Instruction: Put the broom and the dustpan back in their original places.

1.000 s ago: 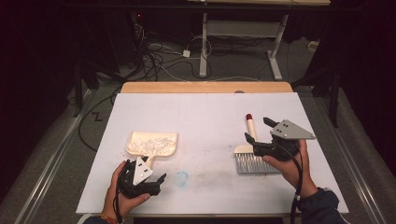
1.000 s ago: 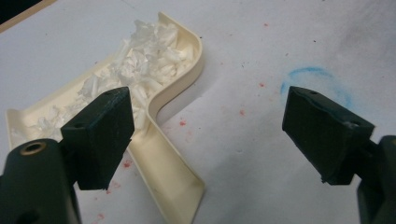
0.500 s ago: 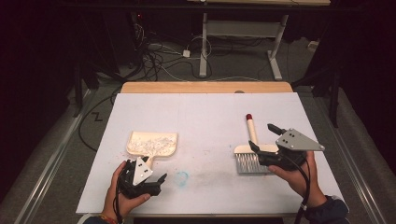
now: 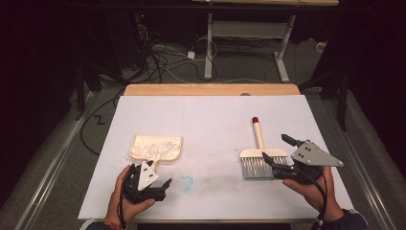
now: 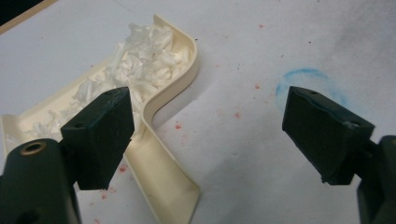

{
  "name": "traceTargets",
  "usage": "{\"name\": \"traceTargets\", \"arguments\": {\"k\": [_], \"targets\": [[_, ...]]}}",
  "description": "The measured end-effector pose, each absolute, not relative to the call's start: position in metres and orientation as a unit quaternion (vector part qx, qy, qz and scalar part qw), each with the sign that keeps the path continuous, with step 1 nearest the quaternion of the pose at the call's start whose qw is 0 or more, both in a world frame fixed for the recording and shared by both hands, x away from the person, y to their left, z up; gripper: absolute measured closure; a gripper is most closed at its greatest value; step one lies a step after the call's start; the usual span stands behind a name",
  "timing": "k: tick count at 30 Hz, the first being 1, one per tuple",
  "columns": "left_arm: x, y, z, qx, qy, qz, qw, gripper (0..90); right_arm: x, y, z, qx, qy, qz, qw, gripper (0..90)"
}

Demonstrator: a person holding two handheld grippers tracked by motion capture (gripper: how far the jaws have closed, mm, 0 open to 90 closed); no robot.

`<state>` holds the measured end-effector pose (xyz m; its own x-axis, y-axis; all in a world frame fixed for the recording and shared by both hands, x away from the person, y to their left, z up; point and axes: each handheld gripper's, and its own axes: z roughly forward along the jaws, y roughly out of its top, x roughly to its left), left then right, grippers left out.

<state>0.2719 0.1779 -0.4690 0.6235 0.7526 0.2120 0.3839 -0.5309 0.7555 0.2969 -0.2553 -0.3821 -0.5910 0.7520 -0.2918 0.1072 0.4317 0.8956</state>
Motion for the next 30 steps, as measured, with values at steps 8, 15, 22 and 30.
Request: {"name": "traceTargets", "arguments": {"k": [8,15,22,30], "targets": [[0.272,0.177,-0.47,0.833,0.341,0.263,0.346,16.5,0.29,-0.271,-0.392,0.287,0.773,0.443,0.352,21.9],[0.273,0.175,-0.47,0.834,0.34,0.262,0.347,16.5,0.285,-0.286,-0.404,0.291,0.771,0.433,0.365,21.9],[0.274,0.175,-0.471,0.833,0.342,0.262,0.347,16.5,0.281,-0.3,-0.422,0.29,0.779,0.421,0.364,21.9],[0.274,0.173,-0.47,0.835,0.333,0.271,0.344,16.5,0.274,-0.313,-0.453,0.304,0.788,0.411,0.343,22.0]]}}
